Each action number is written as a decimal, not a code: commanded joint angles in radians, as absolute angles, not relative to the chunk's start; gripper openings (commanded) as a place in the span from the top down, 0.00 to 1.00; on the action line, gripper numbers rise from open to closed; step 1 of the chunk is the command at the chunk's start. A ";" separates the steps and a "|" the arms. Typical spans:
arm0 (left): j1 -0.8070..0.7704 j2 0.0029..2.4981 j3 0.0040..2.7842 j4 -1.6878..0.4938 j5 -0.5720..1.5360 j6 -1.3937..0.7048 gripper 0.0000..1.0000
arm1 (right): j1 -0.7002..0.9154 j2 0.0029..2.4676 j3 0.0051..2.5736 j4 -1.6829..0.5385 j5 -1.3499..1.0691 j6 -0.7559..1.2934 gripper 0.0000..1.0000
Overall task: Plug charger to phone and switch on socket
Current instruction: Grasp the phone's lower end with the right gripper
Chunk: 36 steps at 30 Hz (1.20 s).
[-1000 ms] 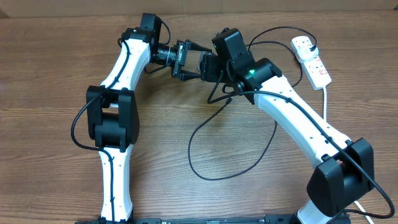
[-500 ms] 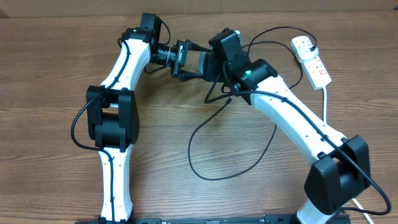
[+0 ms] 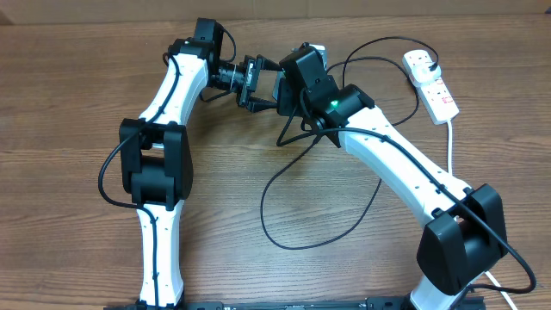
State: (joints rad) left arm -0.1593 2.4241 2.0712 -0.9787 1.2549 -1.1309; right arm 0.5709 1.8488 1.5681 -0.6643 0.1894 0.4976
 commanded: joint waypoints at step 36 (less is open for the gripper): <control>-0.159 2.426 2.100 -0.979 1.290 -1.130 0.29 | 0.570 1.856 1.590 -0.638 0.205 0.501 0.77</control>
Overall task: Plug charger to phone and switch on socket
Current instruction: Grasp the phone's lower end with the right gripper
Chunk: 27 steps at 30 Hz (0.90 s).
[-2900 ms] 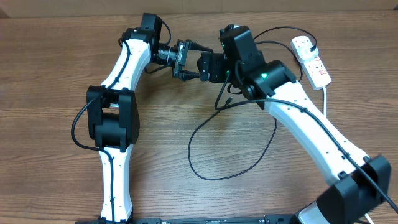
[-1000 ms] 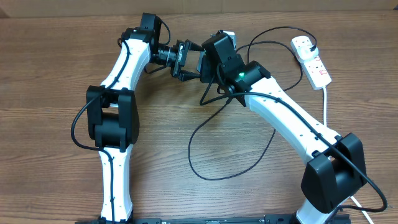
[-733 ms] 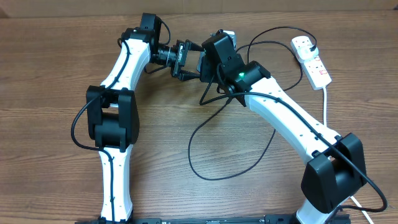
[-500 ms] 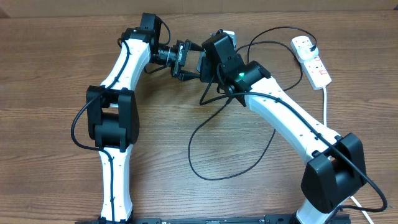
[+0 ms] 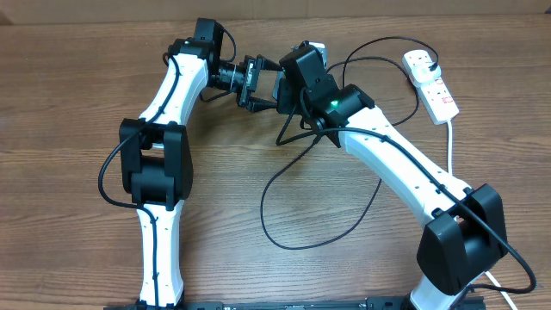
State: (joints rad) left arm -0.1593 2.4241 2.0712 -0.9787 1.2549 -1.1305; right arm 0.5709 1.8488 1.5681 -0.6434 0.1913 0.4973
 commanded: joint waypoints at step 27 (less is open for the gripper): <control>-0.159 2.426 2.100 -0.978 1.290 -1.111 0.29 | 0.570 1.856 1.590 -0.655 0.190 0.501 0.85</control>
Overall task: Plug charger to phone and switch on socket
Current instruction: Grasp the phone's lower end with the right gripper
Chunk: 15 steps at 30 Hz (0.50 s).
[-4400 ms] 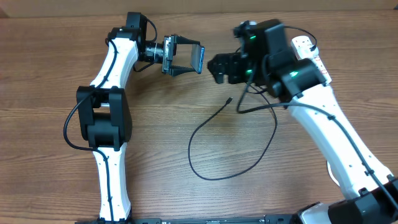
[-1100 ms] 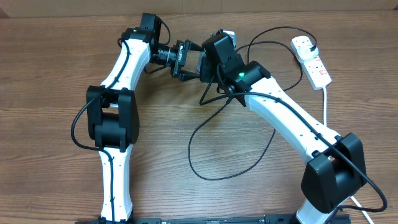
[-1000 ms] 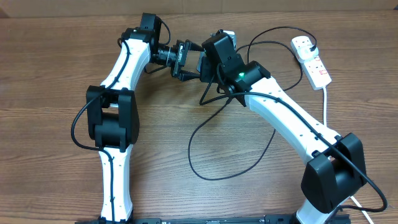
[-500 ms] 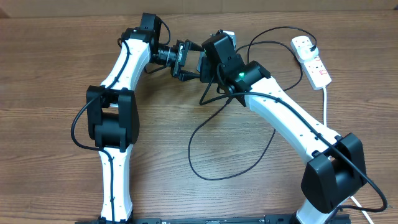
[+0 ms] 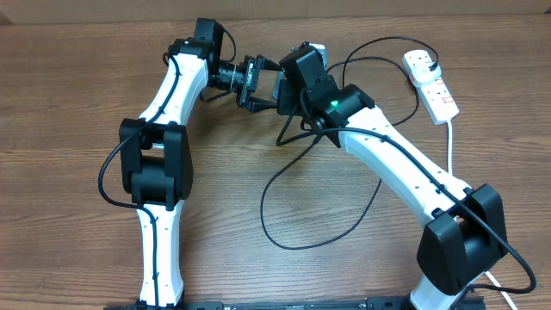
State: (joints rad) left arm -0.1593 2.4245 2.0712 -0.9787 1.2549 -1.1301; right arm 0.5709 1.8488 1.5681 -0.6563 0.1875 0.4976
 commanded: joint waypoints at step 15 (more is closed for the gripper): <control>-0.159 2.426 2.100 -0.978 1.290 -1.098 0.29 | 0.570 1.856 1.590 -0.656 0.190 0.501 0.91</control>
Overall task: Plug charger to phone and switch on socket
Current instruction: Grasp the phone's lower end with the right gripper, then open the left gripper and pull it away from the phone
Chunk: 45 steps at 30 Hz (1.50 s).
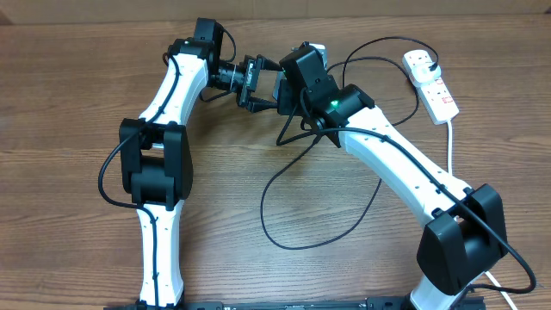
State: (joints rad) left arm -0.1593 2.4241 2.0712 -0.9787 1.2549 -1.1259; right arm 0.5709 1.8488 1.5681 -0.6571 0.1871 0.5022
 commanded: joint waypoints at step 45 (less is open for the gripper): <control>-0.150 1.879 2.149 -1.062 0.164 -0.572 0.13 | 0.423 1.750 1.619 -0.598 0.080 0.495 0.96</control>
State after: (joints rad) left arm -0.1364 1.9793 2.1254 -1.0286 0.5236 -0.6342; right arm 0.4259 1.8248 1.5707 -0.6384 0.1707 0.4961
